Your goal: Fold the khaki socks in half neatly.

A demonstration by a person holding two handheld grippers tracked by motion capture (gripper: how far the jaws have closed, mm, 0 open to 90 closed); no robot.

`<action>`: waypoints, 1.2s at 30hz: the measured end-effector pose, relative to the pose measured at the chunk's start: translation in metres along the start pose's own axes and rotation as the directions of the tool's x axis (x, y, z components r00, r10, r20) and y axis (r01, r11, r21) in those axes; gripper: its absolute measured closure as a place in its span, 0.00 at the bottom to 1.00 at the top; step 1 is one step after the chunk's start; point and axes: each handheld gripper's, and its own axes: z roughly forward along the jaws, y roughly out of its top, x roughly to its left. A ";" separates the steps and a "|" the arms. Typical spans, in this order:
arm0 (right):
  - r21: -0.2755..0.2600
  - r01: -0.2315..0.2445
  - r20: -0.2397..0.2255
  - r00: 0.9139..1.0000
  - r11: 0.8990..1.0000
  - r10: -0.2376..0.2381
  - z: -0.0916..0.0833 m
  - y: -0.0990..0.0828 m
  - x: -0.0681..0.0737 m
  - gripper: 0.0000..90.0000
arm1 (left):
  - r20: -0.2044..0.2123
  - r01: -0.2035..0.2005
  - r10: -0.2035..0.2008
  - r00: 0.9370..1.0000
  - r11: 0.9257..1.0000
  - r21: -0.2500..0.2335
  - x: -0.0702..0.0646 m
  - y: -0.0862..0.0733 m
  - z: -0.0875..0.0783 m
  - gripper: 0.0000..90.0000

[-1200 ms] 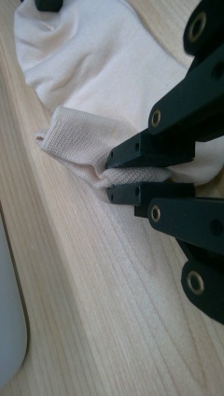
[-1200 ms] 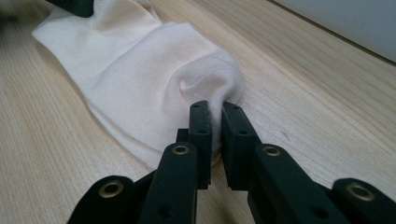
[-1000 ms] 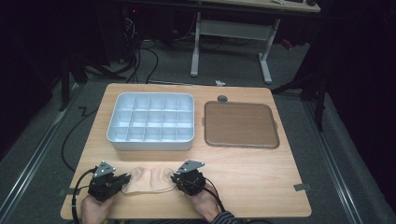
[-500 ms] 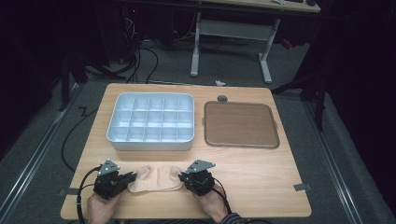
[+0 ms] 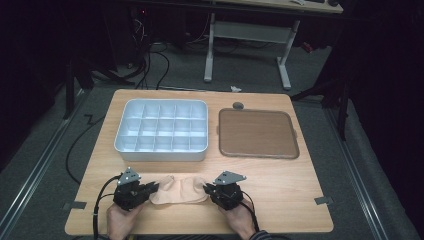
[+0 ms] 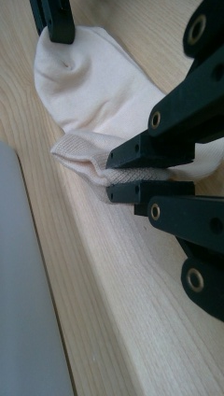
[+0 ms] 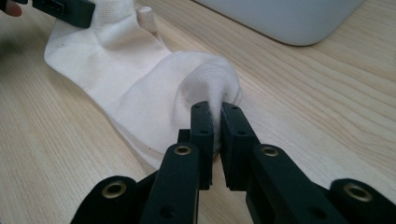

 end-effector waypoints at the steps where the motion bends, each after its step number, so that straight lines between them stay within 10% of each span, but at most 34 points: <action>1: 0.002 -0.001 0.002 1.000 1.000 0.001 -0.002 -0.001 -0.001 0.94 | 0.002 -0.001 0.001 1.000 1.000 0.000 -0.001 0.001 0.001 0.93; 36: 0.012 -0.033 0.116 0.993 0.999 0.032 -0.032 -0.033 -0.034 0.94 | 0.027 -0.039 0.038 0.999 0.999 0.030 -0.036 0.013 0.047 0.93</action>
